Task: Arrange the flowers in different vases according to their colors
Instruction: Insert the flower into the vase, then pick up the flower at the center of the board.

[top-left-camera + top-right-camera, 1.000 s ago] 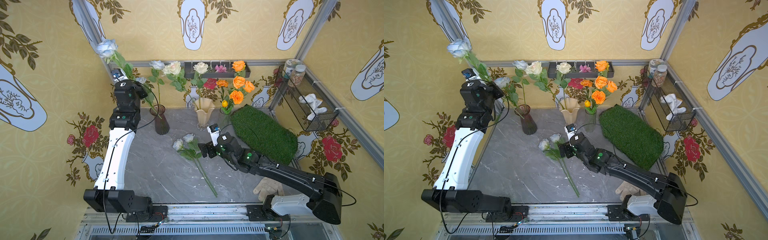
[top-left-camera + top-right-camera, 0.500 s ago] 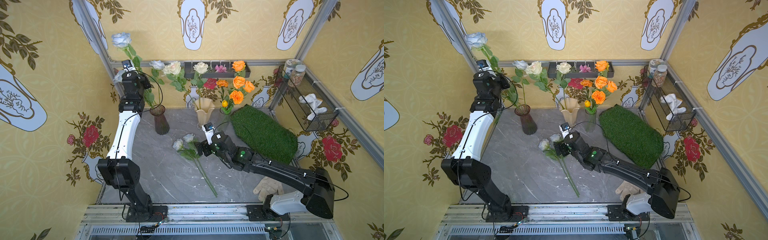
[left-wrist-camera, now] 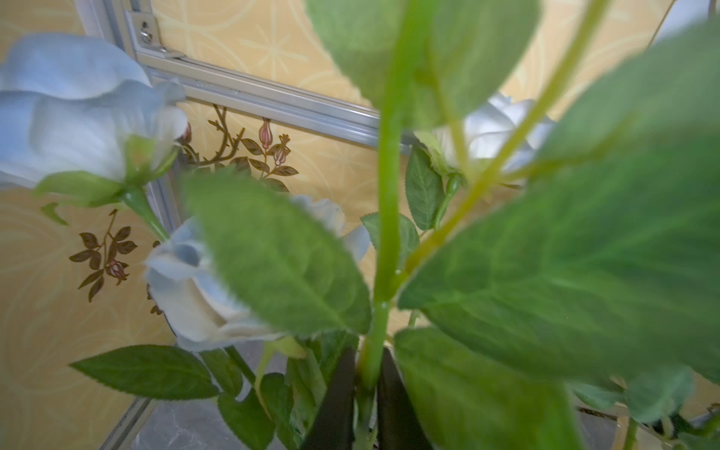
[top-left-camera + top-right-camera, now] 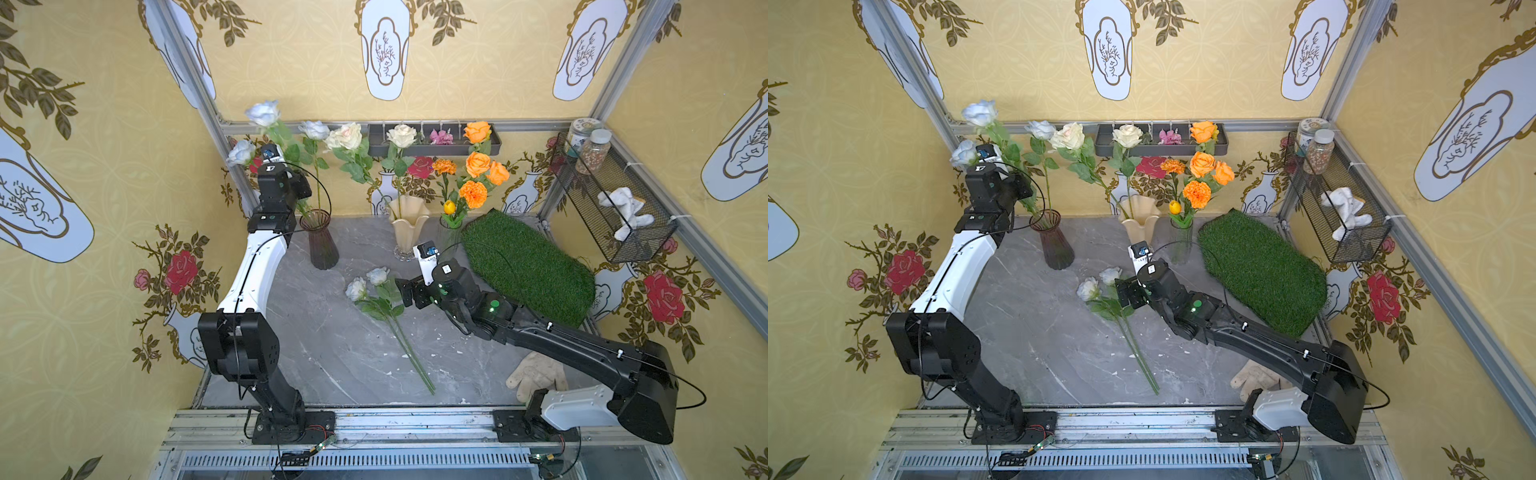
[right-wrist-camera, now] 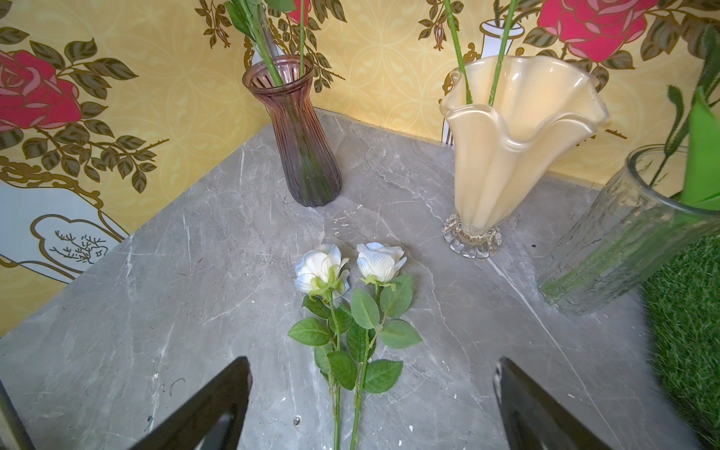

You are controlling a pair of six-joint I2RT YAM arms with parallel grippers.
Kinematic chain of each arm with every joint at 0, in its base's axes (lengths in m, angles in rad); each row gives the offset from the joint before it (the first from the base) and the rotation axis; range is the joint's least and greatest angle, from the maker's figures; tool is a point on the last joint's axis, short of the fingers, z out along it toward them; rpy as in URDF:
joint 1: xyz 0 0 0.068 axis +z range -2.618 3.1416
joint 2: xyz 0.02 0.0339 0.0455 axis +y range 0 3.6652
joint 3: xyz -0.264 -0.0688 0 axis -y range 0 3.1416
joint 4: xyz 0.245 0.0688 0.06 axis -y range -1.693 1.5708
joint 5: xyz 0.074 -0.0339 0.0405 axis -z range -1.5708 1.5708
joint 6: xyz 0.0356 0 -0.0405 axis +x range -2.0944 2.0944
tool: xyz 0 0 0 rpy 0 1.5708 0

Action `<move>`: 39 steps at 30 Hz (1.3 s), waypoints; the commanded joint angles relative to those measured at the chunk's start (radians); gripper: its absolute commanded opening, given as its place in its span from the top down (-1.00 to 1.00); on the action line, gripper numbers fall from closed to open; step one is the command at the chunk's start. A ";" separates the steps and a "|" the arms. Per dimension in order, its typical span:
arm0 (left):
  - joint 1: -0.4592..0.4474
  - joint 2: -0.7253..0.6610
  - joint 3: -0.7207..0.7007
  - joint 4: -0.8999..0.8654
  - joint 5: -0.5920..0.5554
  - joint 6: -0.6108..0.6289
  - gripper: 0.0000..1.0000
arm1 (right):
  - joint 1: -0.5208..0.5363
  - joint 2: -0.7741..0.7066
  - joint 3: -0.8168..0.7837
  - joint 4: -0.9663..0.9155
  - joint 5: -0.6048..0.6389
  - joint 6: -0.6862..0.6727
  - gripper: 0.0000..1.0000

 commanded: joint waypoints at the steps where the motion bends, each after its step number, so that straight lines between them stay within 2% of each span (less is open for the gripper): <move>1: -0.020 -0.013 -0.008 -0.025 0.041 -0.014 0.22 | -0.002 -0.010 0.001 -0.017 -0.002 0.016 -0.95; 3: -0.042 -0.031 -0.015 -0.041 0.033 -0.018 -0.31 | -0.005 -0.009 0.006 -0.048 -0.006 0.032 -0.95; 5: -0.058 -0.057 -0.024 -0.054 0.018 -0.027 -0.46 | -0.031 0.004 0.032 -0.124 -0.021 0.086 -0.95; 8: -0.069 -0.125 -0.060 -0.059 0.019 -0.082 -0.55 | -0.139 0.046 0.100 -0.299 -0.150 0.193 -0.95; 11: -0.074 -0.221 -0.119 -0.057 0.028 -0.133 -0.59 | -0.223 0.073 0.110 -0.390 -0.283 0.245 -0.94; 17: -0.075 -0.451 -0.295 -0.036 0.032 -0.235 -0.64 | -0.231 0.086 0.074 -0.453 -0.341 0.270 -1.00; 18: -0.075 -0.493 -0.324 -0.041 0.037 -0.252 -0.64 | -0.231 0.096 0.068 -0.456 -0.357 0.274 -0.95; 20: -0.077 -0.573 -0.389 -0.051 0.043 -0.292 -0.64 | -0.231 0.125 0.064 -0.458 -0.402 0.274 -0.79; 24: -0.081 -0.750 -0.569 -0.078 0.057 -0.392 -0.63 | -0.219 0.211 0.068 -0.458 -0.490 0.264 -0.22; 26: -0.087 -0.830 -0.668 -0.091 0.073 -0.452 -0.62 | -0.207 0.254 0.074 -0.463 -0.506 0.263 -0.04; 28: -0.107 -0.911 -0.775 -0.103 0.079 -0.517 -0.61 | -0.189 0.298 0.085 -0.474 -0.498 0.270 0.01; 32: -0.197 -0.999 -0.966 -0.066 0.058 -0.662 -0.59 | -0.151 0.359 0.097 -0.462 -0.448 0.289 0.05; 39: -0.490 -1.022 -1.205 0.098 -0.125 -0.884 -0.56 | -0.078 0.453 0.146 -0.452 -0.378 0.311 0.19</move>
